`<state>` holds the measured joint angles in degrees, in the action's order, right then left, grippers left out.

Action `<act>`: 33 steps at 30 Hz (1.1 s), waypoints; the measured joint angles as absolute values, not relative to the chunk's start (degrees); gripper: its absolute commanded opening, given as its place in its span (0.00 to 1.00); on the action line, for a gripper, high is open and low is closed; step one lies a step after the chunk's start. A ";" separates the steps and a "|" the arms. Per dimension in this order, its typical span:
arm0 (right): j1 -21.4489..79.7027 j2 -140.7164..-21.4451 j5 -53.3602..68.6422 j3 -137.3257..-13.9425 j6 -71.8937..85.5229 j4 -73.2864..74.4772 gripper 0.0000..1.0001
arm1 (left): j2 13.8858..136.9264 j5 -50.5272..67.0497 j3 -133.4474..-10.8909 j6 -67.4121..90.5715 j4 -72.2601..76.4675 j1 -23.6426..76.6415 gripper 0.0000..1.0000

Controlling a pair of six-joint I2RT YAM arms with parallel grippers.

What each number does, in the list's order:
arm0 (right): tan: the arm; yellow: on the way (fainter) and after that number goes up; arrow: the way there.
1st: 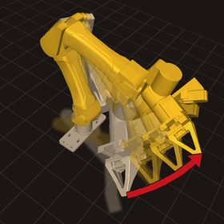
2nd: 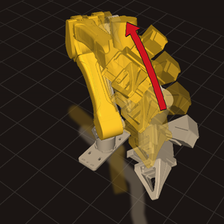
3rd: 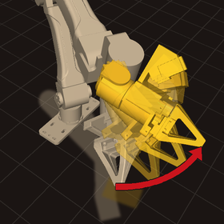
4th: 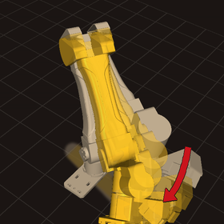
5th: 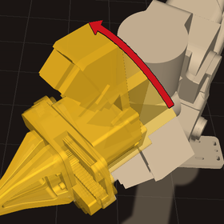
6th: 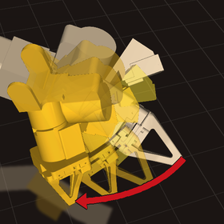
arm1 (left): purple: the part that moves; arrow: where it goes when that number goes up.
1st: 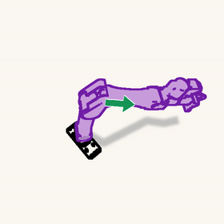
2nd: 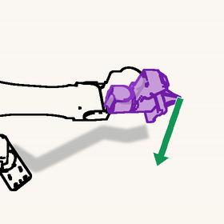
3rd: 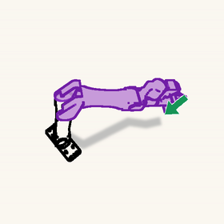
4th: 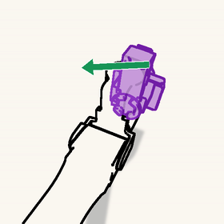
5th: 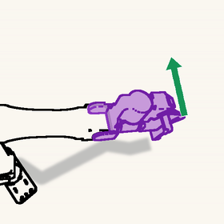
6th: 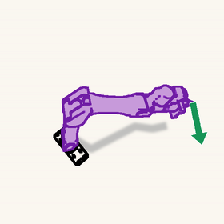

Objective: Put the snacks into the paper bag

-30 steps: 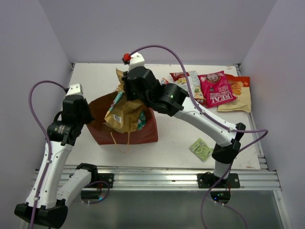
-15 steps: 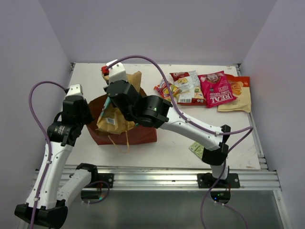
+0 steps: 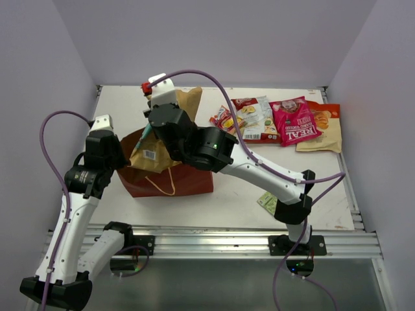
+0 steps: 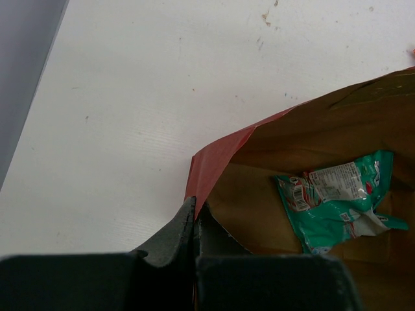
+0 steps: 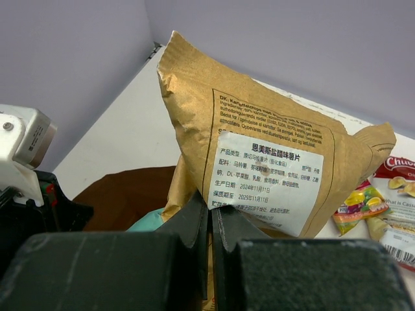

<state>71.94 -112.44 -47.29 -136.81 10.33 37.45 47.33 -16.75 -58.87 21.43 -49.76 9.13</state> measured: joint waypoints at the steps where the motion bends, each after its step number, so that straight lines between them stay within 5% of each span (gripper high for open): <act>1: 71.96 -112.44 -47.31 -136.94 10.33 37.43 0.00 | 47.33 -16.75 -58.85 21.43 -49.74 9.13 0.00; 23: 71.94 -109.27 -45.76 -130.04 14.87 38.00 0.00 | 46.78 -16.73 -58.74 21.43 -49.43 9.13 0.00; 26: 71.99 -109.10 -43.48 -126.89 17.04 39.48 0.39 | 46.24 -16.73 -58.41 21.43 -49.43 9.13 0.00; 29: 72.20 -109.14 -41.76 -126.28 16.97 40.47 0.61 | 46.11 -16.71 -58.26 21.43 -49.43 9.13 0.00; 33: 72.44 -109.51 -41.41 -132.75 14.90 42.74 0.78 | 46.15 -16.49 -58.19 21.43 -49.43 9.13 0.00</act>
